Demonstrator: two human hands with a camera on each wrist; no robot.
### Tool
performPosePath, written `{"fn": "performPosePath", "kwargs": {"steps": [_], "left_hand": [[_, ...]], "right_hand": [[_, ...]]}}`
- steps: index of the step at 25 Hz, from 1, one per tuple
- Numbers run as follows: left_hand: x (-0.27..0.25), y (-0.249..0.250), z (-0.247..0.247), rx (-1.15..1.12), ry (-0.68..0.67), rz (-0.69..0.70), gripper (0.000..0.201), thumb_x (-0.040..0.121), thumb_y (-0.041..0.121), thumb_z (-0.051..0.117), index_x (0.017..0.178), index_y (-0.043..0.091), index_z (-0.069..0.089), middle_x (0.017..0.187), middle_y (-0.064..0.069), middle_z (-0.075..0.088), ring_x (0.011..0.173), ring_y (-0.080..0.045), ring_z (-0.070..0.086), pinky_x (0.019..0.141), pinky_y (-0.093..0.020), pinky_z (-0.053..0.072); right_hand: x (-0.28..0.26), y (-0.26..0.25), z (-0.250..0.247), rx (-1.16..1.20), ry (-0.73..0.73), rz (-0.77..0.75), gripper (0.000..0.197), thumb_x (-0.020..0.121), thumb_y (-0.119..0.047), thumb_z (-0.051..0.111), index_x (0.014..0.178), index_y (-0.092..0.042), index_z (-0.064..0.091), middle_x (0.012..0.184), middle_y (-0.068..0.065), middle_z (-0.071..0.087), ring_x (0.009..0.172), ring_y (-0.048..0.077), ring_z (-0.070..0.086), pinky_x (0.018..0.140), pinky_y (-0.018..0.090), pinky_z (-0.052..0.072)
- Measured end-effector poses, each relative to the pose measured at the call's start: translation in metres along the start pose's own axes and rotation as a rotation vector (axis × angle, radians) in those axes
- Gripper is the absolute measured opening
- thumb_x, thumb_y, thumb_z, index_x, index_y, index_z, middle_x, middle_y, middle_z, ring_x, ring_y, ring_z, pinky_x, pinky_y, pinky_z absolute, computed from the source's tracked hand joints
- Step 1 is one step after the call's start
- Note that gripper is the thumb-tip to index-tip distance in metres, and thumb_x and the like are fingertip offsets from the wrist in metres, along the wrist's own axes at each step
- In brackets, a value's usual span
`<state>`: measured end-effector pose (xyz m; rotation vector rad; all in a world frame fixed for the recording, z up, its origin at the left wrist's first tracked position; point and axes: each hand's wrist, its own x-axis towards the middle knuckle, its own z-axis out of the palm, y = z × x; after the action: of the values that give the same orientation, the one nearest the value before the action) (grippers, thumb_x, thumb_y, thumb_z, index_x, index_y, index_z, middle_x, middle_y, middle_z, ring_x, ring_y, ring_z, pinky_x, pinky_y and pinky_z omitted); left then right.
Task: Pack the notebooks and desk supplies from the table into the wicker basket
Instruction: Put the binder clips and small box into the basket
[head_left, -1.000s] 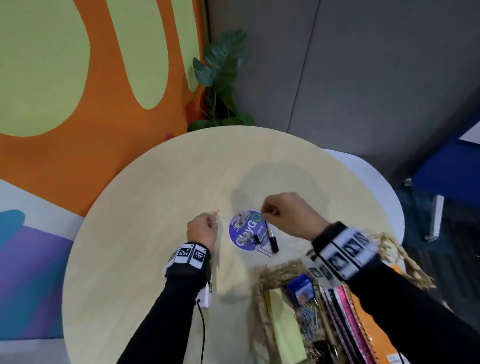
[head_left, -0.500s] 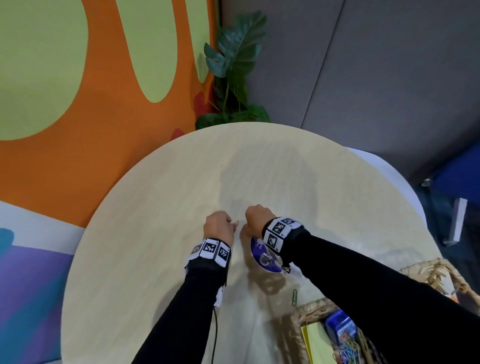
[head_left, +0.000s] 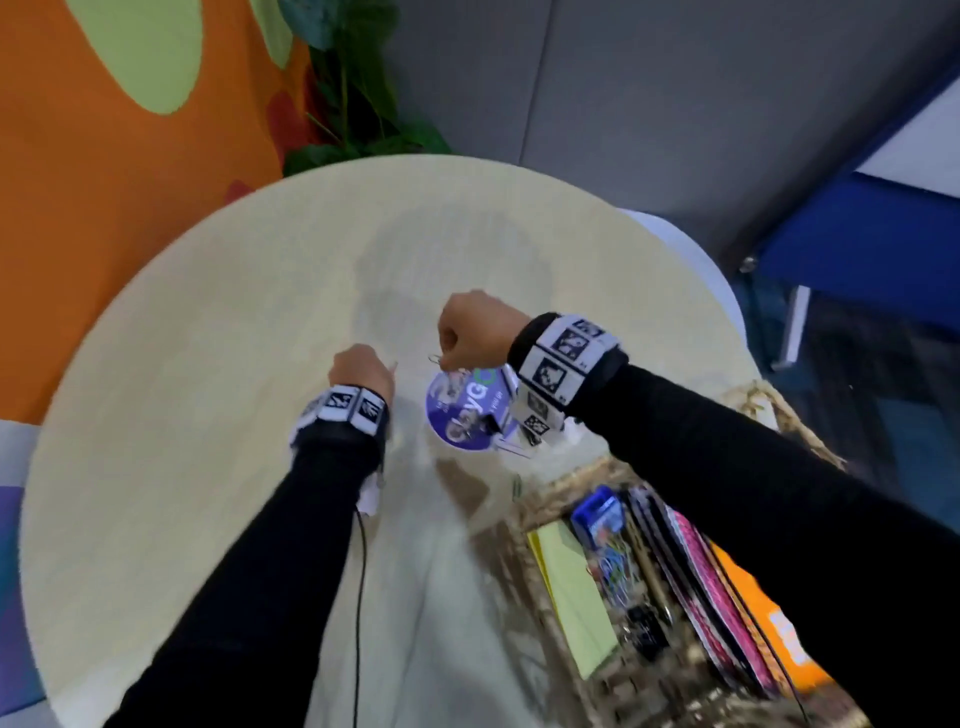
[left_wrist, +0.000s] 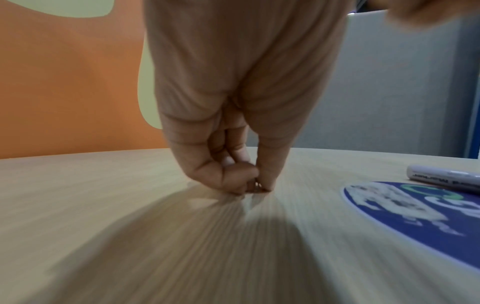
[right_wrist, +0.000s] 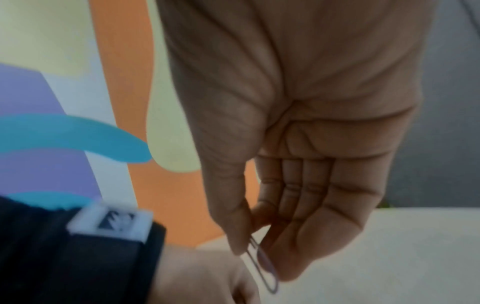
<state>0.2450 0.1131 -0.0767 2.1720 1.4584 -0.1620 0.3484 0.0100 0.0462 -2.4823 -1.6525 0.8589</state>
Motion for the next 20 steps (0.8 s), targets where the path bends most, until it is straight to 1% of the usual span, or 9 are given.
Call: {"fn": "performPosePath", "kwargs": {"steps": [2,5,7,9,11,13,15,18,20], "left_hand": [[-0.002,0.002,-0.001,0.026,-0.005,0.022,0.049,0.094,0.038,0.056,0.113,-0.006,0.066,0.12,-0.024,0.067,0.114,-0.041,0.061,0.095,-0.04,0.049],[-0.015,0.01,-0.009,-0.014,-0.009,0.107,0.037,0.091,0.028,0.061,0.097,-0.005,0.074,0.1,-0.024,0.073,0.102,-0.043,0.066,0.085,-0.039,0.052],[-0.032,0.02,-0.022,-0.091,0.026,0.165,0.023,0.086,0.016,0.063,0.087,-0.003,0.076,0.087,-0.02,0.073,0.096,-0.04,0.068,0.075,-0.034,0.048],[-0.056,0.032,-0.035,-0.189,0.086,0.227,0.017,0.083,0.015,0.066,0.086,0.001,0.076,0.09,-0.016,0.076,0.095,-0.034,0.069,0.078,-0.032,0.047],[-0.085,0.04,-0.047,-0.283,0.115,0.294,0.017,0.082,0.02,0.07,0.086,0.004,0.075,0.085,-0.01,0.075,0.087,-0.027,0.069,0.083,-0.029,0.048],[-0.122,0.042,-0.05,-0.317,0.087,0.365,0.014,0.081,0.02,0.073,0.084,0.006,0.074,0.078,-0.006,0.072,0.074,-0.017,0.064,0.077,-0.021,0.044],[-0.158,0.039,-0.047,-0.333,0.051,0.43,0.003,0.079,0.015,0.074,0.077,0.014,0.072,0.07,0.002,0.071,0.06,0.003,0.061,0.068,-0.006,0.043],[-0.21,0.033,-0.035,-0.388,-0.002,0.49,0.024,0.077,0.012,0.077,0.066,0.028,0.063,0.062,0.02,0.061,0.056,0.023,0.057,0.06,0.01,0.039],[-0.236,0.031,-0.027,-0.425,-0.046,0.529,0.026,0.077,0.009,0.076,0.067,0.028,0.063,0.065,0.018,0.064,0.06,0.021,0.059,0.063,0.01,0.041]], "right_hand": [[-0.038,0.009,-0.014,0.034,0.042,-0.039,0.01,0.076,-0.008,0.066,0.084,-0.005,0.071,0.072,0.004,0.069,0.067,0.018,0.058,0.059,0.023,0.043],[-0.106,0.023,-0.014,0.088,0.097,-0.041,0.015,0.076,-0.008,0.066,0.09,-0.01,0.069,0.062,-0.007,0.056,0.063,0.013,0.053,0.065,0.024,0.045],[-0.147,0.032,-0.002,0.097,0.065,-0.003,0.015,0.077,-0.009,0.066,0.091,-0.011,0.071,0.068,-0.003,0.063,0.064,0.011,0.055,0.065,0.023,0.046],[-0.178,0.044,0.023,0.1,-0.012,0.058,0.011,0.077,-0.011,0.066,0.086,-0.01,0.072,0.076,0.001,0.071,0.068,0.012,0.058,0.059,0.019,0.045],[-0.196,0.057,0.056,0.05,-0.07,0.115,0.01,0.078,-0.011,0.065,0.083,-0.009,0.072,0.085,0.007,0.073,0.08,0.02,0.064,0.067,0.025,0.049],[-0.203,0.066,0.089,-0.01,-0.113,0.204,0.016,0.081,-0.008,0.06,0.093,-0.007,0.071,0.096,0.013,0.071,0.094,0.028,0.065,0.077,0.035,0.053],[-0.202,0.07,0.111,-0.094,-0.174,0.282,0.029,0.086,-0.003,0.051,0.112,-0.007,0.065,0.109,0.017,0.066,0.1,0.033,0.065,0.077,0.038,0.051],[-0.199,0.068,0.126,-0.14,-0.239,0.328,0.038,0.092,0.003,0.041,0.127,-0.004,0.053,0.125,0.02,0.057,0.105,0.034,0.062,0.078,0.035,0.049],[-0.199,0.069,0.131,-0.127,-0.211,0.326,0.036,0.092,0.003,0.041,0.126,-0.003,0.052,0.124,0.019,0.058,0.106,0.034,0.062,0.085,0.037,0.051]]}}
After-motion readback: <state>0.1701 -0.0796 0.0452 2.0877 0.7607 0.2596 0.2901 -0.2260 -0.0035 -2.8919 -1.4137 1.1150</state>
